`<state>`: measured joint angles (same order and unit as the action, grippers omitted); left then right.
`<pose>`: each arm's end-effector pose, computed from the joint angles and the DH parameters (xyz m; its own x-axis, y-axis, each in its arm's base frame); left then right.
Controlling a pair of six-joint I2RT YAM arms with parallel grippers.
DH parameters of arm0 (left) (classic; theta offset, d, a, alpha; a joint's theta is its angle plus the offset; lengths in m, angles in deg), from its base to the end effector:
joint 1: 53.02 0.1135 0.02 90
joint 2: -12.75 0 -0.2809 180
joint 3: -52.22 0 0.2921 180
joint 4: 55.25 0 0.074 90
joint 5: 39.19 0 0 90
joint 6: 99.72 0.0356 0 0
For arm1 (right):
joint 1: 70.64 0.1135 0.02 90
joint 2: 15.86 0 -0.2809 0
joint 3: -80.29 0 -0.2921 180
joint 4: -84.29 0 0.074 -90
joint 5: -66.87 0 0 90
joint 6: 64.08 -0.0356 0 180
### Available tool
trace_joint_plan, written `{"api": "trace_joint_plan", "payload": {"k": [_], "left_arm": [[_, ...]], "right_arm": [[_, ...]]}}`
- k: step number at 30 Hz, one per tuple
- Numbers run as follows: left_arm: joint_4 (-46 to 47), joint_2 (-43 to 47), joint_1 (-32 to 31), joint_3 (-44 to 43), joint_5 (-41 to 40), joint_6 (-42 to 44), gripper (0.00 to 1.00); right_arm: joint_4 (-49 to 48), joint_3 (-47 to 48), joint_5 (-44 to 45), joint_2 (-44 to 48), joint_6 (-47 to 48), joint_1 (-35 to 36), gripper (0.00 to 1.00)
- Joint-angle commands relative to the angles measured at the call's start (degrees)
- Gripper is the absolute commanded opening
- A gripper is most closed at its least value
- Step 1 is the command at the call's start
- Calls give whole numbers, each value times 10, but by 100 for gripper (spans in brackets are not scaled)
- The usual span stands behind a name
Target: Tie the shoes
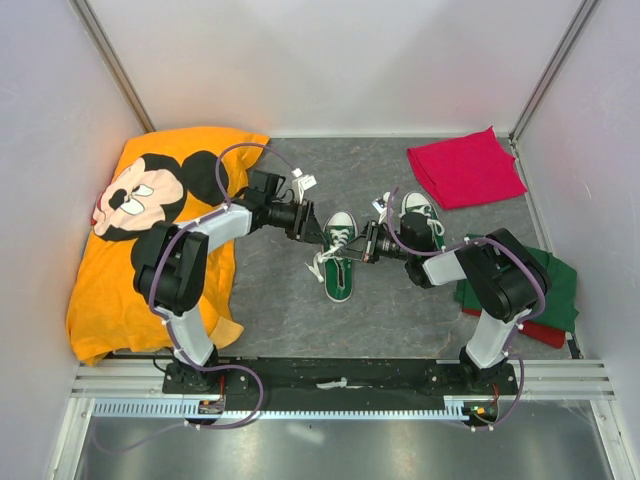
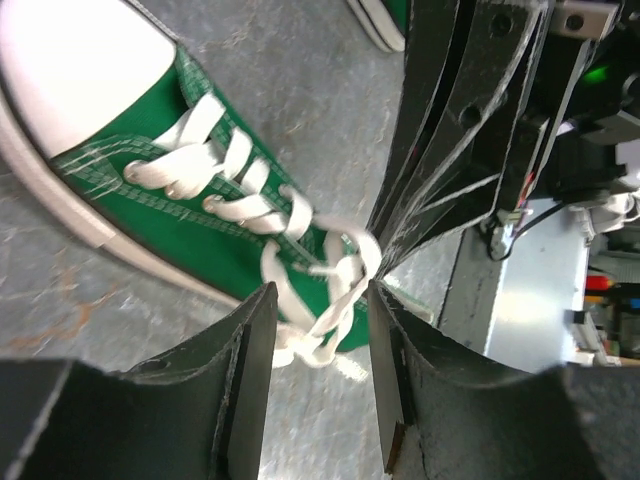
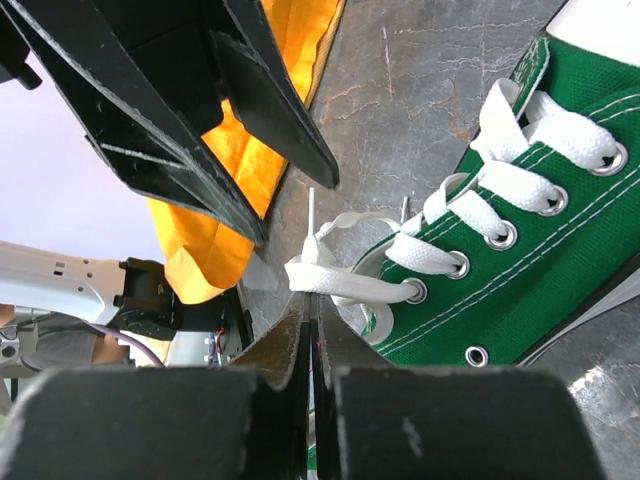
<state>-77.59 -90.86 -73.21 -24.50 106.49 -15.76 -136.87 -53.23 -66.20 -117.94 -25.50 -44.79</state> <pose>0.3728 -0.1684 0.1832 -0.7806 0.2238 -0.5836 0.6221 0.3686 -0.6907 0.2960 0.1704 0.1222 -0.8542 0.2207 -0.4708 -0.3943 0.3152 0.8632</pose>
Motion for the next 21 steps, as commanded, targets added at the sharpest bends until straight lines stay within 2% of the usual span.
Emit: {"api": "trace_joint_plan", "payload": {"k": [1,4,8,10,11,13,15,16,18,19,21], "left_arm": [[71,-18,-8,1,19,-80,48],[83,-29,-13,-4,21,-102,46],[99,-44,-16,-9,29,-126,35],[102,-46,-17,-8,38,-132,22],[103,-46,-15,-8,42,-133,9],[118,-44,-13,-5,46,-139,2],[139,-34,1,0,39,-154,2],[144,-30,7,1,36,-157,2],[146,-22,21,-2,17,-156,2],[147,-14,24,-3,13,-154,1],[146,-12,27,-11,6,-149,1]], "right_arm": [[-21,9,-14,0,9,-2,0],[-20,9,-13,0,11,-3,0],[-19,11,-13,0,11,-2,0],[-18,12,-13,0,11,-2,0],[-17,13,-13,0,11,-2,0],[-3,17,-13,7,23,-2,0],[42,31,-20,20,55,-5,10],[99,35,-22,39,75,-9,20],[167,58,-31,75,152,-12,27],[254,69,-33,87,187,-11,33],[344,110,-35,117,291,-11,37]]}}
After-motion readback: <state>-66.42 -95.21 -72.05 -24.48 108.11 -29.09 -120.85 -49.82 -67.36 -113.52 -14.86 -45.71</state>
